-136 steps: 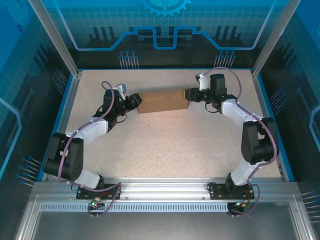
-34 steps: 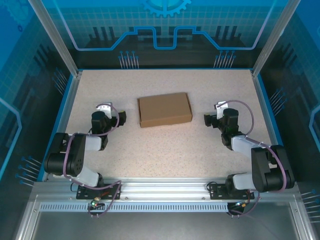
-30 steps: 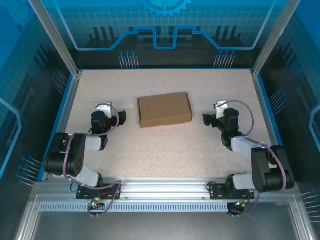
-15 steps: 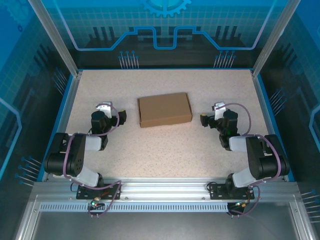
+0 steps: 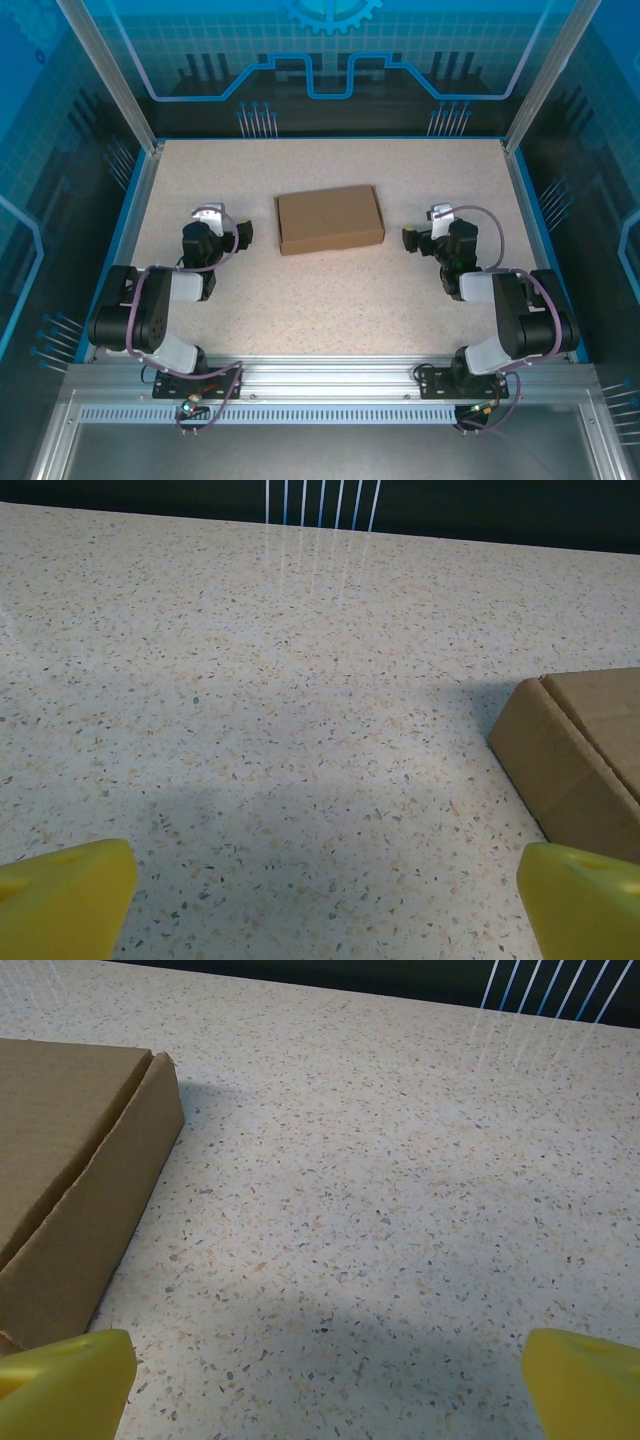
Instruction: Fold the paper box
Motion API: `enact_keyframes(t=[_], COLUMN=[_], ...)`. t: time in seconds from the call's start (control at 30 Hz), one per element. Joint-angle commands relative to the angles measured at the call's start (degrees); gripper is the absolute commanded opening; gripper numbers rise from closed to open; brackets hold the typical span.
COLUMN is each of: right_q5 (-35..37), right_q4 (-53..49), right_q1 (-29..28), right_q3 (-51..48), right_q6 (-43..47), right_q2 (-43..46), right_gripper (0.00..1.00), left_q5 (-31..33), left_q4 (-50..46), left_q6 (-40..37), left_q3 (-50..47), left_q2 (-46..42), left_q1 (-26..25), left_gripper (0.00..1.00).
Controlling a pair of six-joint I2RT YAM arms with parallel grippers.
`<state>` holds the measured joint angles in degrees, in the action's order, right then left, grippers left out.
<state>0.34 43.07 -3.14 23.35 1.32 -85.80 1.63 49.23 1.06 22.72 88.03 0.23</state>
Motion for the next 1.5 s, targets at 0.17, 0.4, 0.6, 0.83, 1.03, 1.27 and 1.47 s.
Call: enact_keyframes(t=[0.17, 0.4, 0.6, 0.83, 1.03, 1.27, 1.47], right_q5=[-0.5, -0.3, -0.1, 0.4, 0.4, 0.4, 0.2], right_q4=[0.1, 0.2, 0.2, 0.2, 0.2, 0.2, 0.2], right_q1=[0.8, 0.6, 0.5, 0.2, 0.2, 0.2, 0.2], right_q3=[1.3, 1.3, 1.3, 1.3, 1.3, 1.3, 1.3], right_q6=[-0.7, -0.6, -0.5, -0.4, -0.4, -0.4, -0.4], right_q2=[-0.4, -0.4, -0.4, -0.4, -0.4, -0.4, -0.4], right_gripper=[1.00, 1.00, 1.00, 1.00, 1.00, 1.00, 1.00], left_q5=[-1.0, -0.9, -0.9, -0.9, -0.9, -0.9, -1.0], left_q4=[1.9, 2.0, 2.0, 2.1, 2.0, 2.1, 2.0], left_q6=[-1.2, -1.2, -1.3, -1.3, -1.2, -1.2, -1.2], left_q3=[-0.5, -0.5, -0.5, -0.5, -0.5, -0.5, -0.5], left_q2=[0.4, 0.3, 0.3, 0.3, 0.4, 0.4, 0.3], left_q1=[0.4, 0.3, 0.2, 0.2, 0.2, 0.3, 0.3], left_gripper=[0.99, 0.99, 0.99, 0.99, 0.99, 0.99, 0.99])
